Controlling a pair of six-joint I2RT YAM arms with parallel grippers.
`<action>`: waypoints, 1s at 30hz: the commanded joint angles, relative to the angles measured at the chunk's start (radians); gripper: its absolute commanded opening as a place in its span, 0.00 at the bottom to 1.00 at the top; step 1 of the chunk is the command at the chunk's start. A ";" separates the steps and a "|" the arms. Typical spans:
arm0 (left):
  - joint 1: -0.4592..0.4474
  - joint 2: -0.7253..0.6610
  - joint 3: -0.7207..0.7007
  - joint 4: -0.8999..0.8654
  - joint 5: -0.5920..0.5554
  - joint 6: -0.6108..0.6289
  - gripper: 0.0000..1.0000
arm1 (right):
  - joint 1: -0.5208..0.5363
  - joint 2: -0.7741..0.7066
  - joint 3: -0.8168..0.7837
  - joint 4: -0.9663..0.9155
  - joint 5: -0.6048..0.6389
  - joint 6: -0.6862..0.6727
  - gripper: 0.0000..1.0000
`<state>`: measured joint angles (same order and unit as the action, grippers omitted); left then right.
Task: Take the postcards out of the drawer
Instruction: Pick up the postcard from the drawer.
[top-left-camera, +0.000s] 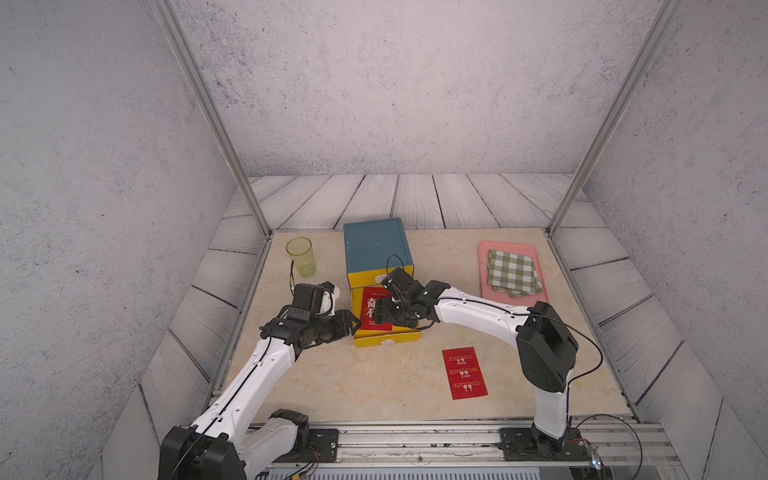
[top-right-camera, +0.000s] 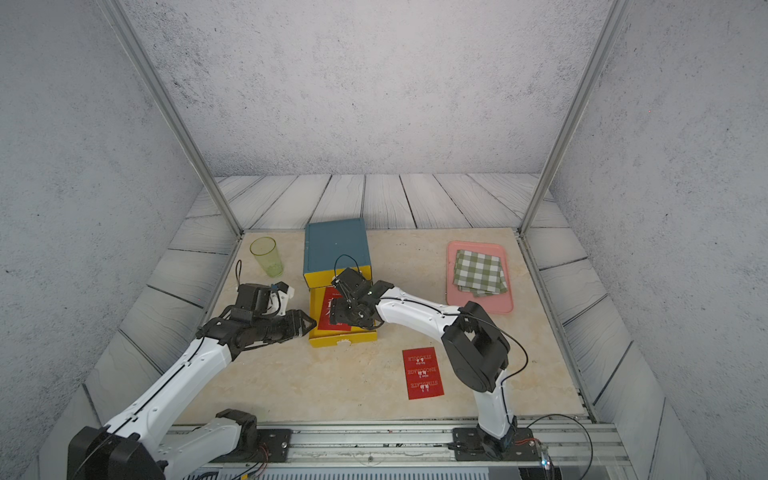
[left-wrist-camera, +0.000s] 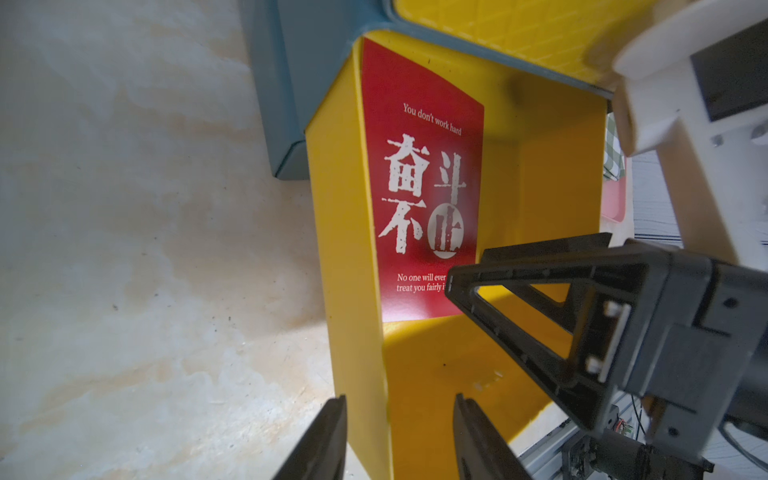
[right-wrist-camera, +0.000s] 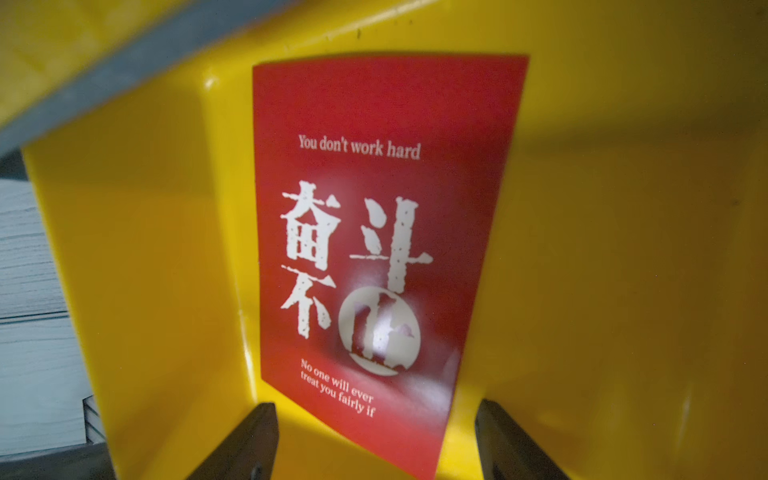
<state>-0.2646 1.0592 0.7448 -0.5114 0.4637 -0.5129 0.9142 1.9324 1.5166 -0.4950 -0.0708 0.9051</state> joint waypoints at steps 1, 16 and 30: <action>-0.007 0.005 -0.007 0.010 -0.005 0.016 0.47 | -0.005 0.046 0.022 0.018 0.023 -0.004 0.79; -0.017 0.014 -0.007 0.013 -0.005 0.019 0.42 | 0.000 0.057 0.018 0.064 -0.006 -0.016 0.79; -0.035 0.034 0.000 0.005 -0.022 0.013 0.36 | 0.005 0.006 -0.021 0.050 0.002 0.026 0.79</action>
<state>-0.2913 1.0859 0.7448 -0.5110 0.4519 -0.5049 0.9154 1.9446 1.5158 -0.4442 -0.0765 0.9169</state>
